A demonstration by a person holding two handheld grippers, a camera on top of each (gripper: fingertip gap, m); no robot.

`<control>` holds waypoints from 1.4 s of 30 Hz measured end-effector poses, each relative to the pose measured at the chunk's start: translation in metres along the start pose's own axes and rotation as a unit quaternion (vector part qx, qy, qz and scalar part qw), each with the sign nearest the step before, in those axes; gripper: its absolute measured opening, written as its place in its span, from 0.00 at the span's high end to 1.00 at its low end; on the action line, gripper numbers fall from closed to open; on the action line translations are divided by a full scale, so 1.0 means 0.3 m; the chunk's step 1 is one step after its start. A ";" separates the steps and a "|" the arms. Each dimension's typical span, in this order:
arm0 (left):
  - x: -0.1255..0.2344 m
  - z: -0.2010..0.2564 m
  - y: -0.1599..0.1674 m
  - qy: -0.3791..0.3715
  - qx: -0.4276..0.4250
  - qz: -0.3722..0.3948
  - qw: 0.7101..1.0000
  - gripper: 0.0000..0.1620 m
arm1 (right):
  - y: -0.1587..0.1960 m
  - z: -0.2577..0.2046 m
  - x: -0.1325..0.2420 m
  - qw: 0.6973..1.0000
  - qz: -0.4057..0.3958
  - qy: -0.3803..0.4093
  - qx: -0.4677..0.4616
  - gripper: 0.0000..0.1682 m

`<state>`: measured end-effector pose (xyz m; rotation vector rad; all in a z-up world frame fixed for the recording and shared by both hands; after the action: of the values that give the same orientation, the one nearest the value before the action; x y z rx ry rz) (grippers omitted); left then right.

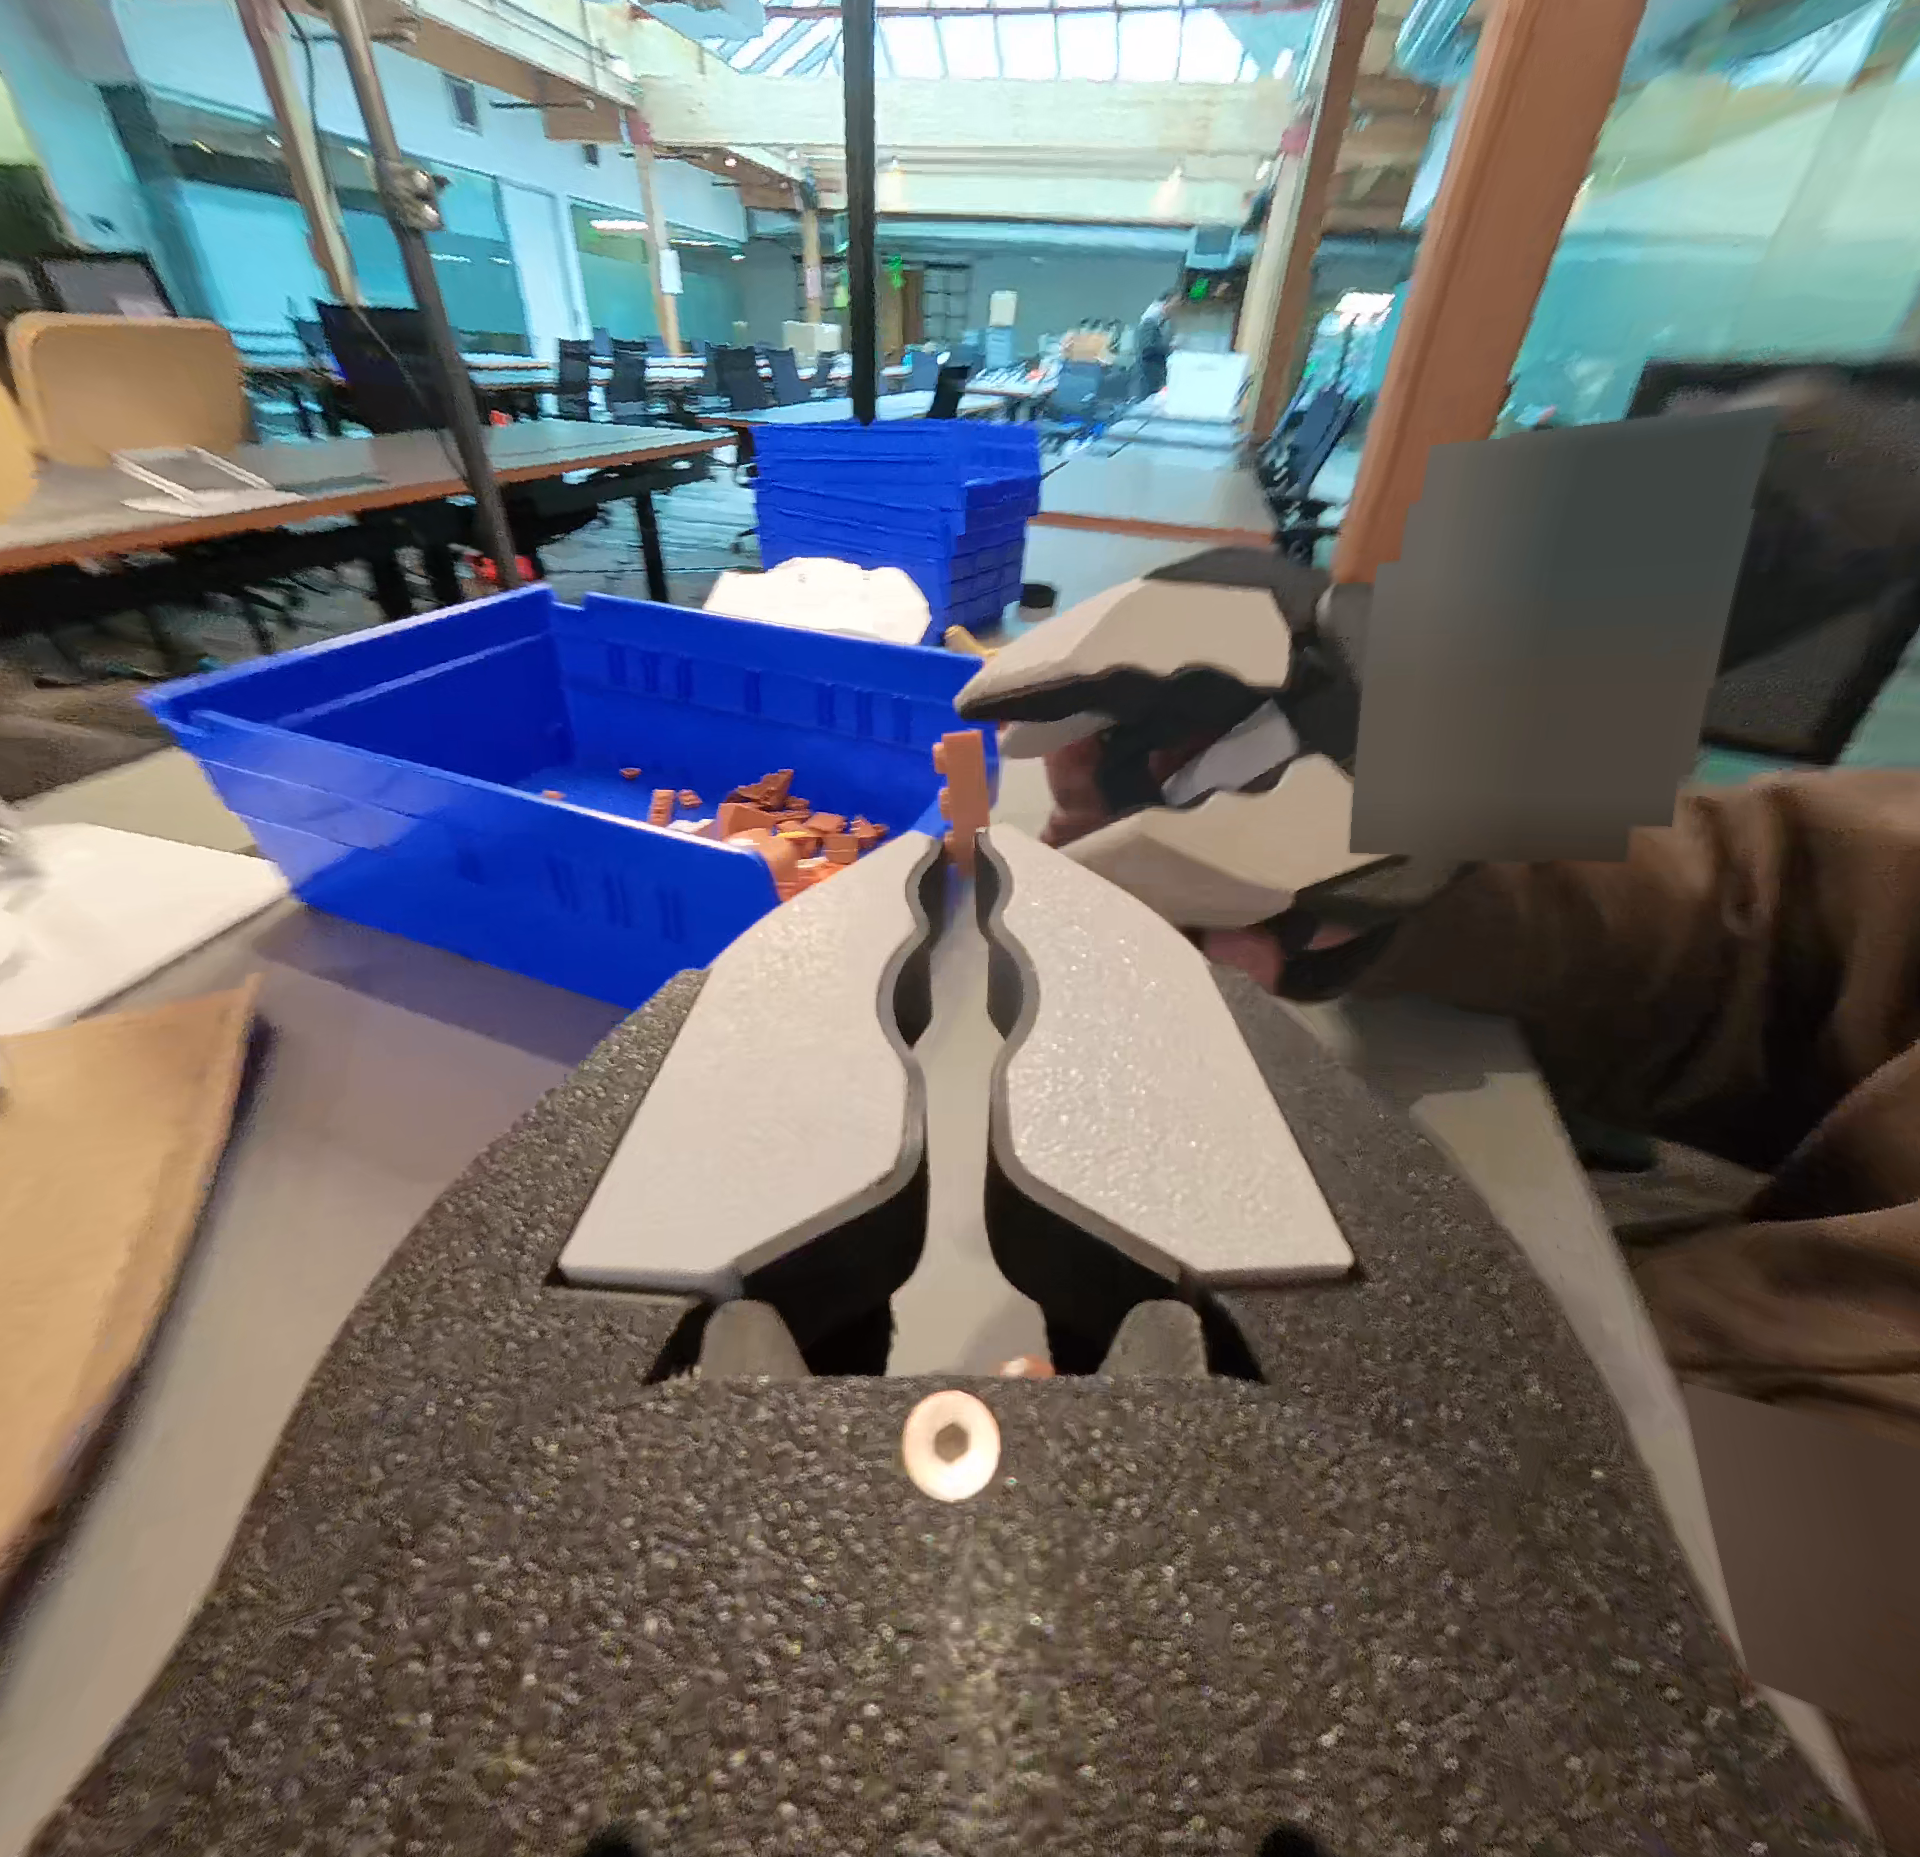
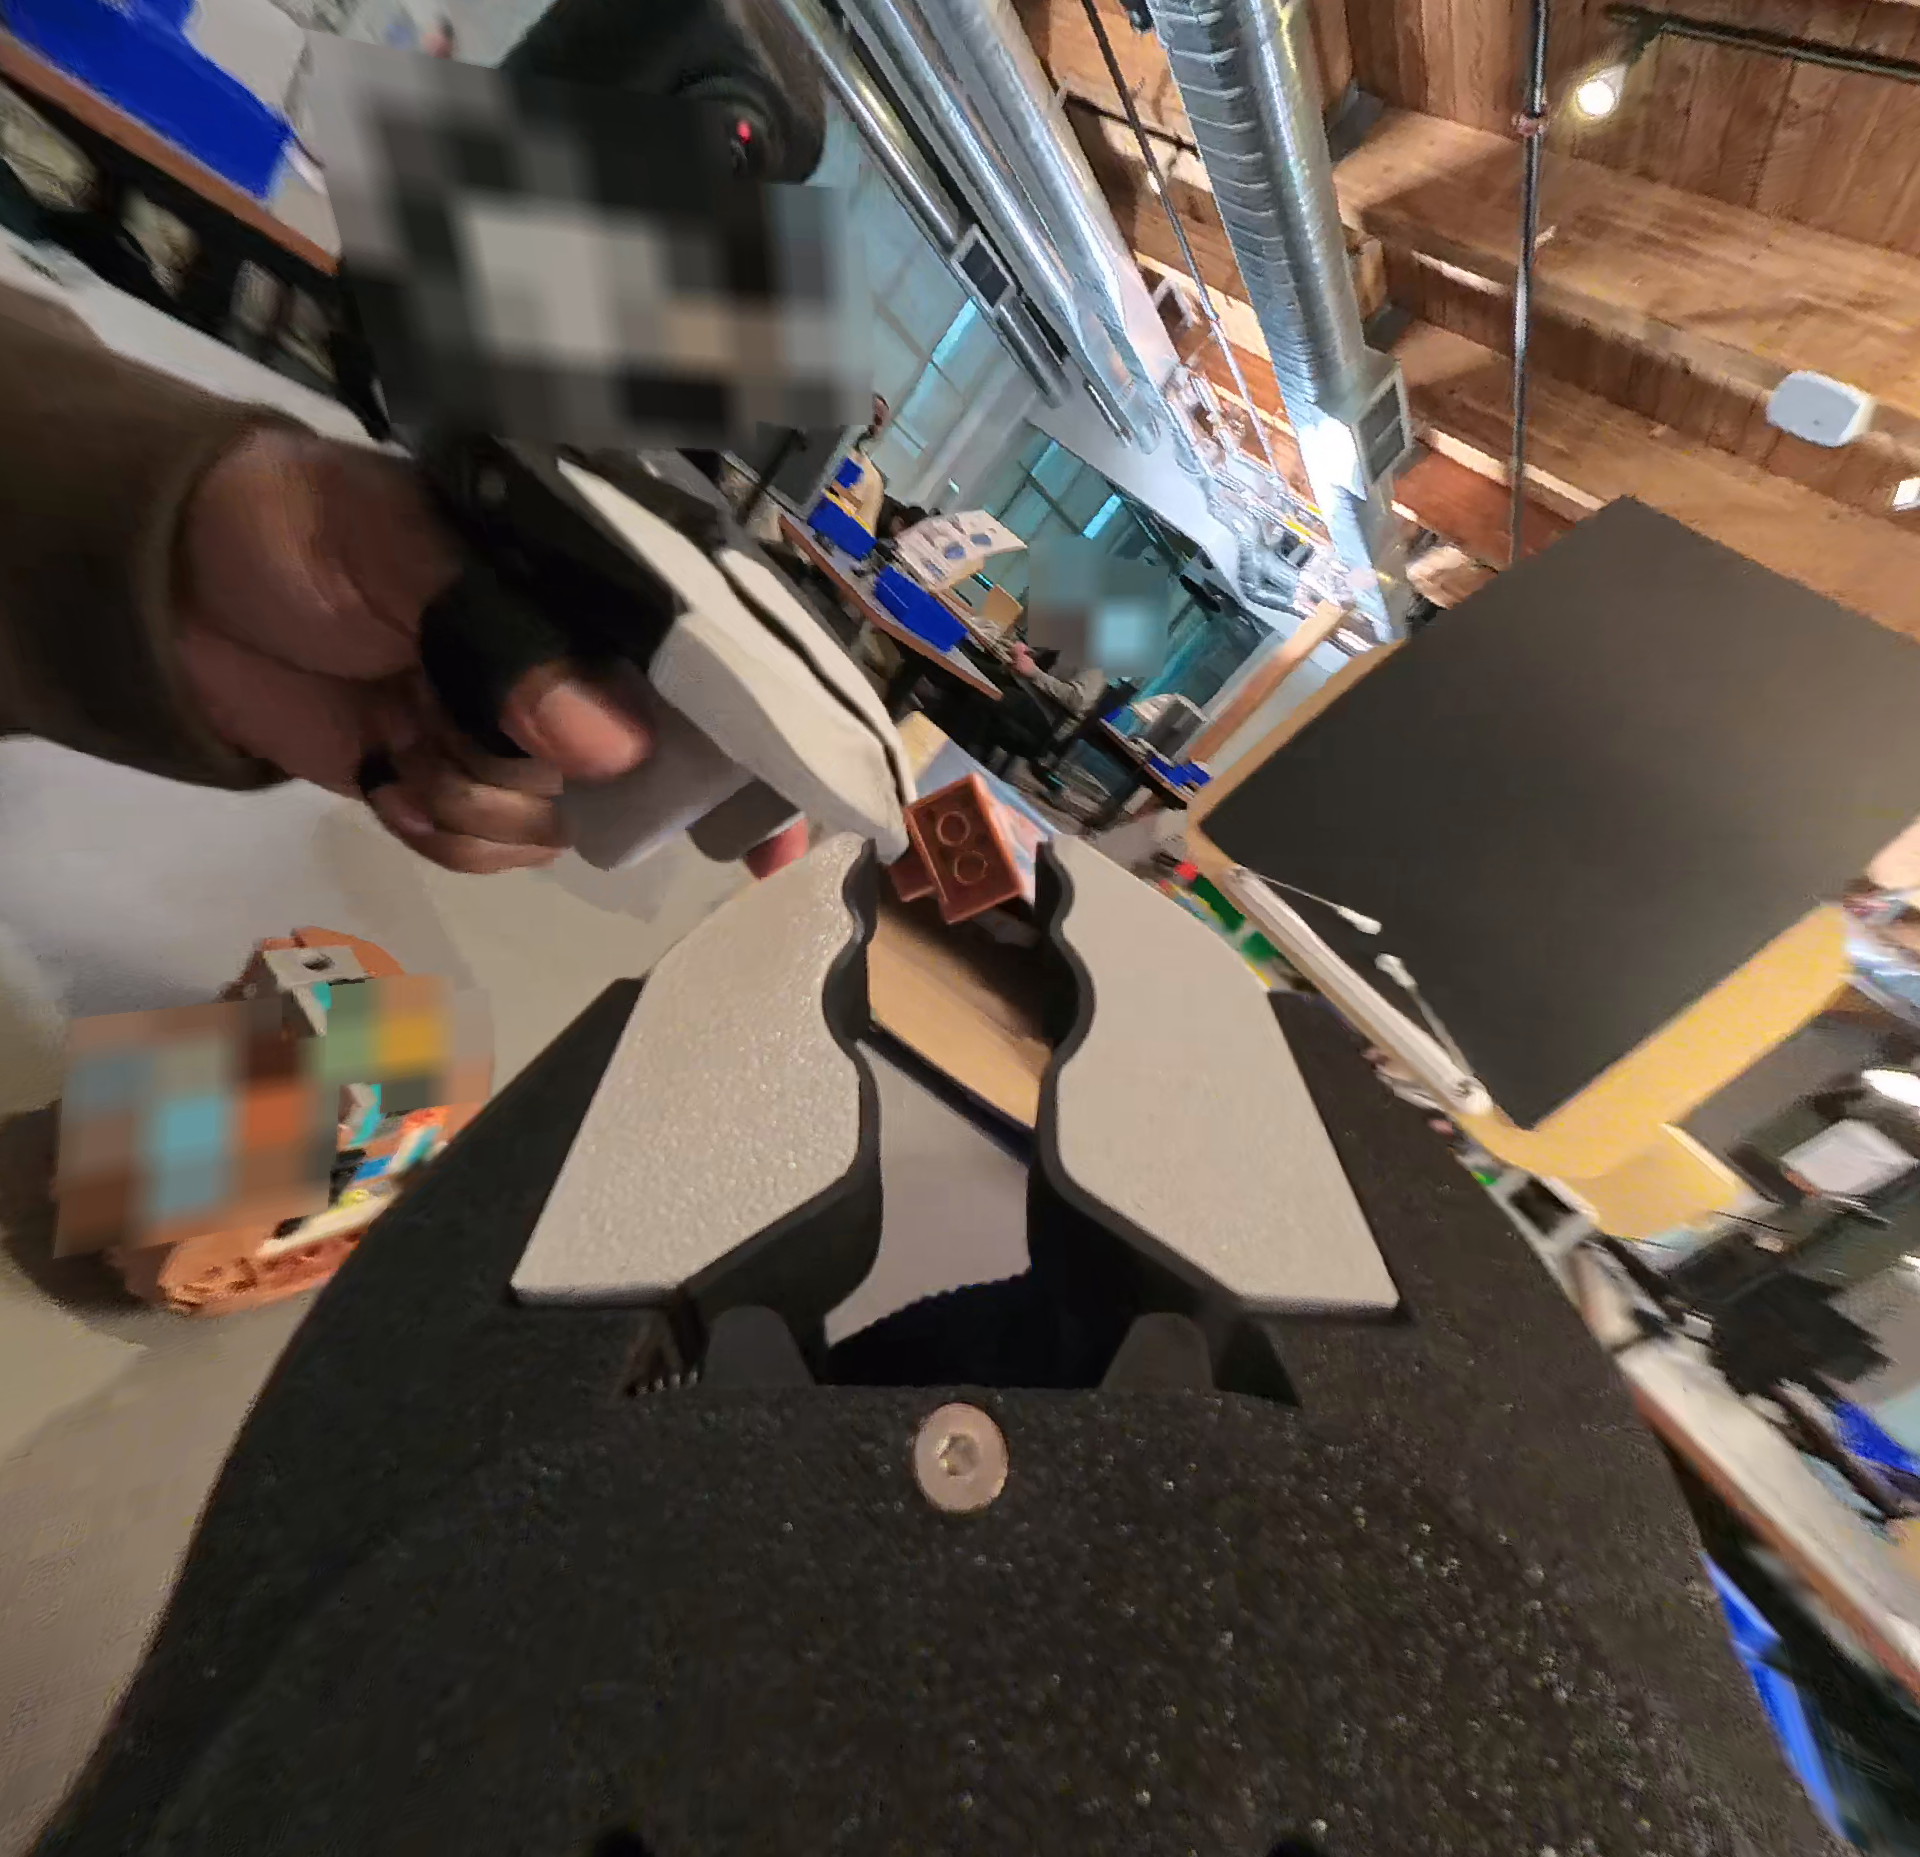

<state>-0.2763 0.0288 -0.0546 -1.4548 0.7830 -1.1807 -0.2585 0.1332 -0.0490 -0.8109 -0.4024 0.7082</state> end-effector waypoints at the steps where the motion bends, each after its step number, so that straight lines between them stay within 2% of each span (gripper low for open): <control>1: 0.004 0.003 -0.002 -0.019 -0.029 -0.008 0.999 0.97 | -0.005 0.006 0.008 1.000 0.013 -0.021 -0.018 0.84; 5: 0.016 0.036 -0.017 -0.075 -0.151 -0.023 0.986 0.97 | -0.001 0.035 0.019 0.989 0.028 -0.102 -0.103 0.83; 9: 0.004 0.060 -0.009 -0.094 -0.217 -0.042 0.971 0.97 | 0.008 0.036 0.022 0.983 0.026 -0.138 -0.118 0.86; 14: 0.008 0.083 -0.012 -0.127 -0.295 -0.025 0.947 0.97 | 0.003 0.018 0.028 0.989 0.014 -0.130 -0.068 0.89; 20: 0.020 0.127 -0.017 -0.187 -0.422 0.001 0.887 0.97 | -0.010 -0.003 0.045 0.995 0.020 -0.096 0.014 0.90; 30: -0.001 0.137 0.024 -0.277 -0.572 -0.056 0.770 0.97 | 0.034 -0.024 0.040 0.982 -0.038 -0.018 0.182 0.95; 34: -0.008 0.131 0.036 -0.288 -0.591 -0.076 0.750 0.97 | 0.038 -0.032 0.041 0.975 -0.042 -0.002 0.217 0.95; 42: -0.020 0.135 0.052 -0.287 -0.613 -0.093 0.730 0.97 | 0.054 -0.046 0.033 0.966 -0.059 0.004 0.250 0.97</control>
<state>-0.2377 0.0436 -0.0695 -2.8454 1.0116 -0.1041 -0.2505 0.1409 -0.0696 -0.3086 -0.2447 0.6565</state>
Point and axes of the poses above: each gripper's, where its closed fingertips meet, x back along the fingers, y out of its underside, z = x × y across the jaws, the point moved 6 cm from there along x, back along the fingers, and after that the axes turned 14 degrees about -z, right-handed, at the moved point
